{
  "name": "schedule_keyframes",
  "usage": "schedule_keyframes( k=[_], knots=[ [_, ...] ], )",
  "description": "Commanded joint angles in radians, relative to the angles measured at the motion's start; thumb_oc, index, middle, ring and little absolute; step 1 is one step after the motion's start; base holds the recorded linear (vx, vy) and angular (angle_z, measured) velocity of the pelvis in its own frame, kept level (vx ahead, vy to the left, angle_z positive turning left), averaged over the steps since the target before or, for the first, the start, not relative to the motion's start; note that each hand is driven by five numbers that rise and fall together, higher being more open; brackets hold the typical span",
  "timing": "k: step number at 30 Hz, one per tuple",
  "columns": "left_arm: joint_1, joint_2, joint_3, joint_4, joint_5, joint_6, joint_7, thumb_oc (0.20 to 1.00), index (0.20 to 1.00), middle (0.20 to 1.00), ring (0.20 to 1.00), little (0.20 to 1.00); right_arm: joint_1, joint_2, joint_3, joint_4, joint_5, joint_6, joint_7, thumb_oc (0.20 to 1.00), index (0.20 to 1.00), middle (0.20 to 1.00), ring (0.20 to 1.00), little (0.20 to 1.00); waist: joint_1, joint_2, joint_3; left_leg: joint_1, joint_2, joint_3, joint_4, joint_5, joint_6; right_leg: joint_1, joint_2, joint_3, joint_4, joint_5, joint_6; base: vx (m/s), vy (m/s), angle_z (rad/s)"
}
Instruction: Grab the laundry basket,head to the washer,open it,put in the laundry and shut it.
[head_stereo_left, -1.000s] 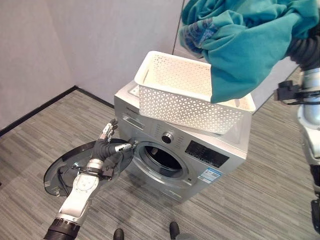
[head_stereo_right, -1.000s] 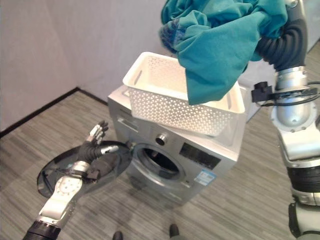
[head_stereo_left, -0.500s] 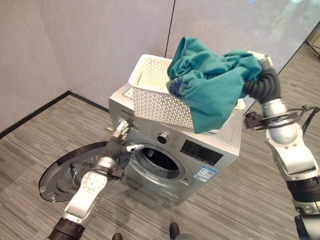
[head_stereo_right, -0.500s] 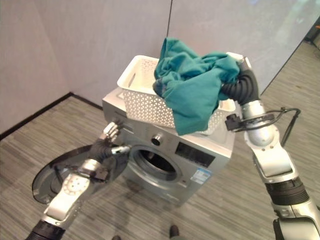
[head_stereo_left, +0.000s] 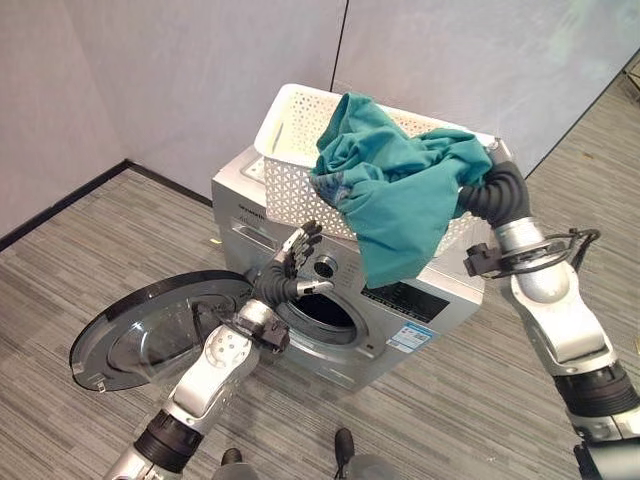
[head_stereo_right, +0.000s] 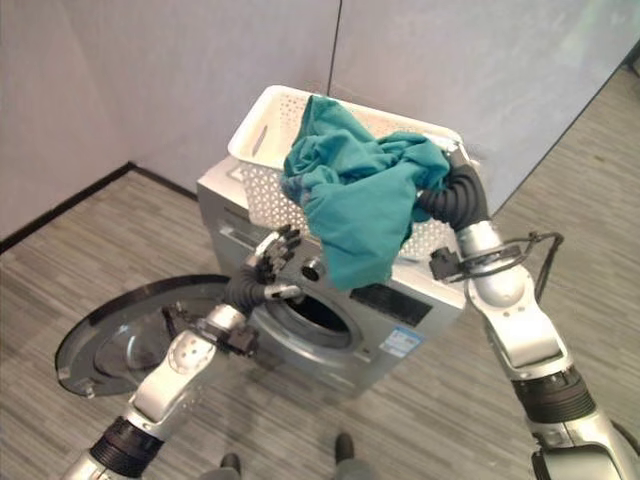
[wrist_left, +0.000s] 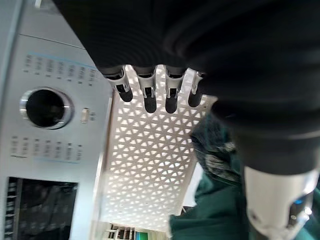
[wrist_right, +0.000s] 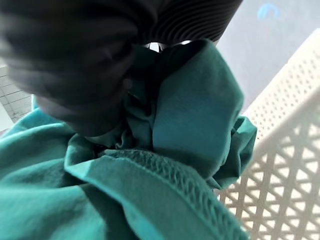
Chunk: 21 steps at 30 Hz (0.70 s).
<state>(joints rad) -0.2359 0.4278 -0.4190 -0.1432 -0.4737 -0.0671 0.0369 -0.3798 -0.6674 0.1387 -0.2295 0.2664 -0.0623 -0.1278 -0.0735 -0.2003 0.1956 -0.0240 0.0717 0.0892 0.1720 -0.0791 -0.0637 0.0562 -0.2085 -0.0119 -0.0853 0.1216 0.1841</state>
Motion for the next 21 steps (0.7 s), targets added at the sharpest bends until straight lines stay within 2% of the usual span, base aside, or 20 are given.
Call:
schedule_keyframes(
  k=[1,7,17,18,19,20,21],
  knots=[
    [-0.054,0.007,-0.021,-0.085,-0.026,-0.034,0.016,1.000,1.000,1.000,1.000,1.000,-0.011,0.021,-0.064,-0.094,0.047,-0.040,-0.021,0.200,0.200,0.200,0.200,0.200,0.011,0.016,-0.014,0.008,-0.018,0.045,0.119,-0.213,0.095,-0.118,-0.078,-0.069,0.063,0.046,0.043,-0.03,0.020,0.00],
    [-0.108,-0.020,-0.043,-0.076,-0.033,-0.038,0.031,1.000,1.000,1.000,1.000,1.000,0.026,0.053,-0.084,-0.115,0.048,-0.045,-0.028,0.200,0.200,0.200,0.200,0.200,0.003,0.021,-0.015,-0.022,-0.029,0.043,0.138,-0.217,0.096,-0.127,-0.093,-0.073,0.061,0.052,0.045,-0.01,0.009,0.03],
    [-0.268,-0.129,-0.163,0.061,-0.005,-0.021,0.049,1.000,1.000,1.000,1.000,1.000,0.108,0.098,-0.144,-0.125,0.083,-0.063,-0.062,0.200,0.200,0.200,0.200,0.200,-0.041,0.029,-0.023,-0.067,-0.042,0.015,0.162,-0.220,0.100,-0.139,-0.109,-0.060,0.078,0.044,0.042,0.00,0.008,0.15],
    [-0.280,-0.138,-0.174,0.075,-0.001,-0.019,0.049,1.000,1.000,1.000,1.000,1.000,0.117,0.103,-0.146,-0.129,0.089,-0.068,-0.064,0.200,0.200,0.200,0.200,0.200,-0.048,0.030,-0.023,-0.069,-0.043,0.011,0.163,-0.220,0.101,-0.141,-0.108,-0.053,0.081,0.043,0.042,-0.02,-0.033,0.26],
    [-0.315,-0.165,-0.200,0.125,0.018,-0.017,0.053,1.000,1.000,1.000,1.000,1.000,0.146,0.107,-0.163,-0.133,0.103,-0.075,-0.070,0.200,0.200,0.200,0.200,0.200,-0.074,0.033,-0.019,-0.079,-0.039,0.000,0.168,-0.218,0.102,-0.155,-0.098,-0.009,0.093,0.046,0.041,-0.02,-0.029,0.24],
    [-0.317,-0.167,-0.201,0.128,0.019,-0.019,0.053,1.000,1.000,1.000,1.000,1.000,0.147,0.107,-0.165,-0.134,0.103,-0.075,-0.070,0.200,0.200,0.200,0.200,0.200,-0.073,0.034,-0.020,-0.081,-0.038,0.000,0.169,-0.219,0.102,-0.157,-0.097,-0.008,0.095,0.046,0.041,-0.04,-0.045,0.23],
    [-0.338,-0.184,-0.218,0.163,0.044,-0.018,0.056,1.000,1.000,1.000,1.000,1.000,0.175,0.111,-0.178,-0.141,0.118,-0.082,-0.067,0.200,0.200,0.200,0.200,0.200,-0.092,0.035,-0.019,-0.091,-0.031,-0.005,0.176,-0.218,0.104,-0.169,-0.082,0.041,0.100,0.045,0.038,-0.01,-0.031,0.14]
  ],
)
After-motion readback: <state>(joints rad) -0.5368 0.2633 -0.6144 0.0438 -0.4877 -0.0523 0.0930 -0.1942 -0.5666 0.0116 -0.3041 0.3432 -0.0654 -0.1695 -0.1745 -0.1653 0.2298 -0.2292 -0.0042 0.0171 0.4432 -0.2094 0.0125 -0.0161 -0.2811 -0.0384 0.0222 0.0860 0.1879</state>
